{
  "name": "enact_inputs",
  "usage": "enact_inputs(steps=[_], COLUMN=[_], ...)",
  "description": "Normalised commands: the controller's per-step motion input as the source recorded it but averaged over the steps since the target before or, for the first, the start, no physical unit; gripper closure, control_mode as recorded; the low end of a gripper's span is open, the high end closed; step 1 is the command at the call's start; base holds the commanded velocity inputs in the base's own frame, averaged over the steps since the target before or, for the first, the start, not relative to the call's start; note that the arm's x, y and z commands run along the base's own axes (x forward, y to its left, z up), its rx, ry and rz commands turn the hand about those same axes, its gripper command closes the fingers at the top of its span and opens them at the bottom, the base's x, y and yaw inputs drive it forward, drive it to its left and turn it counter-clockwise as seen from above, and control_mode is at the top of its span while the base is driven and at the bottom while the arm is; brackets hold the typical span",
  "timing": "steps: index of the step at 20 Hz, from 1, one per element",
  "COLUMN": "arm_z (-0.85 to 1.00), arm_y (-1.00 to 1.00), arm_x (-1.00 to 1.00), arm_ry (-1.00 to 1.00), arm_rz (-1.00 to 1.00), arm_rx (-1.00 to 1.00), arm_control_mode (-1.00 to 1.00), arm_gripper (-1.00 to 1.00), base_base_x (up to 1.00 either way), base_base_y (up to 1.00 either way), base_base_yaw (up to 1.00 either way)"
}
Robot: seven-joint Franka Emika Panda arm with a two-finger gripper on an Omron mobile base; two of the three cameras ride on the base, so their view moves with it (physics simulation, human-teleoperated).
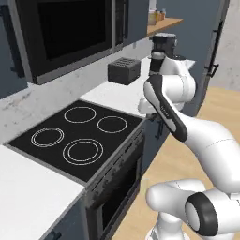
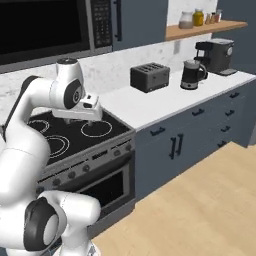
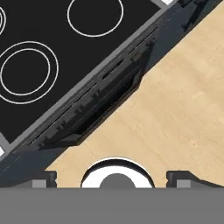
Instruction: Navigate to the coffee machine.
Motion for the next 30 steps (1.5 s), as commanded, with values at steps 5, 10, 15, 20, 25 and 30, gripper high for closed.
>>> enact_inputs(steps=[5, 10, 15, 20, 25, 30], arm_z=[0.00, 0.00, 0.00, 0.00, 0.00, 0.00], arm_y=[0.00, 0.00, 0.00, 0.00, 0.00, 0.00], arm_x=[0.00, 0.00, 0.00, 0.00, 0.00, 0.00], arm_ry=[0.00, 0.00, 0.00, 0.00, 0.00, 0.00], arm_rz=[0.00, 0.00, 0.00, 0.00, 0.00, 0.00], arm_rx=[0.00, 0.00, 0.00, 0.00, 0.00, 0.00], arm_control_mode=[1.00, 1.00, 1.00, 1.00, 1.00, 1.00], arm_gripper=[-1.00, -1.00, -1.00, -1.00, -1.00, -1.00], base_base_x=[0.31, 0.90, 1.00, 1.00, 1.00, 0.96], base_base_y=[0.00, -0.19, -0.58, -0.66, -0.65, -0.71], base_base_yaw=[-0.70, -0.12, 0.13, 0.13, 0.11, 0.12])
